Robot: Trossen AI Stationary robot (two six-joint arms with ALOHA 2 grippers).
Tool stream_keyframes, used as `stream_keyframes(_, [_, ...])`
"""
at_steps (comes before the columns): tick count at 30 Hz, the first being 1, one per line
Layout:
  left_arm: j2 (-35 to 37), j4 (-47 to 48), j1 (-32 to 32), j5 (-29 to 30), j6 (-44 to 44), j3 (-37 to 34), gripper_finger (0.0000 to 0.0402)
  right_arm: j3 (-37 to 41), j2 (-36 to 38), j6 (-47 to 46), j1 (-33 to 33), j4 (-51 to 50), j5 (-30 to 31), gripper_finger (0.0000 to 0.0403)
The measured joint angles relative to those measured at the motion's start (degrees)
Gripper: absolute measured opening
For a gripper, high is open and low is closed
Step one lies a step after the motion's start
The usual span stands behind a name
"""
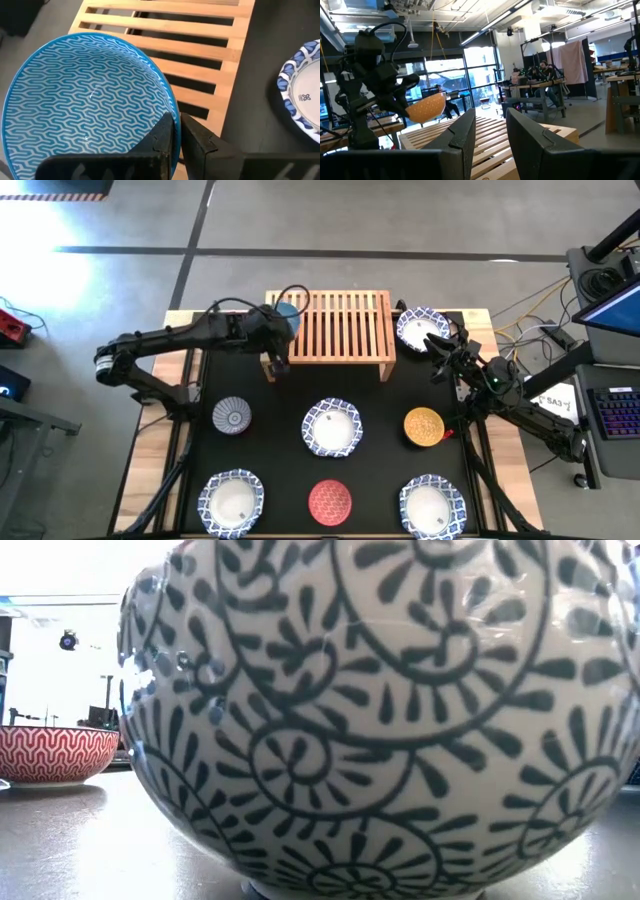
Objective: Place and stack bowls onto a shelf
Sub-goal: Put the blue bowl on the shelf
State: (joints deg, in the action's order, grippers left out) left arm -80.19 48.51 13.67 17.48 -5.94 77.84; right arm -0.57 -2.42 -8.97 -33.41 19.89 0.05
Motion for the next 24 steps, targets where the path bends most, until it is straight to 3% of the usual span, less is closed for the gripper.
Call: stream_keyframes(24, [-2.9, -2.6, 0.8, -0.1, -0.4, 0.9, 0.0022, 0.0, 0.0, 0.0, 0.0, 0.0, 0.0, 0.0098])
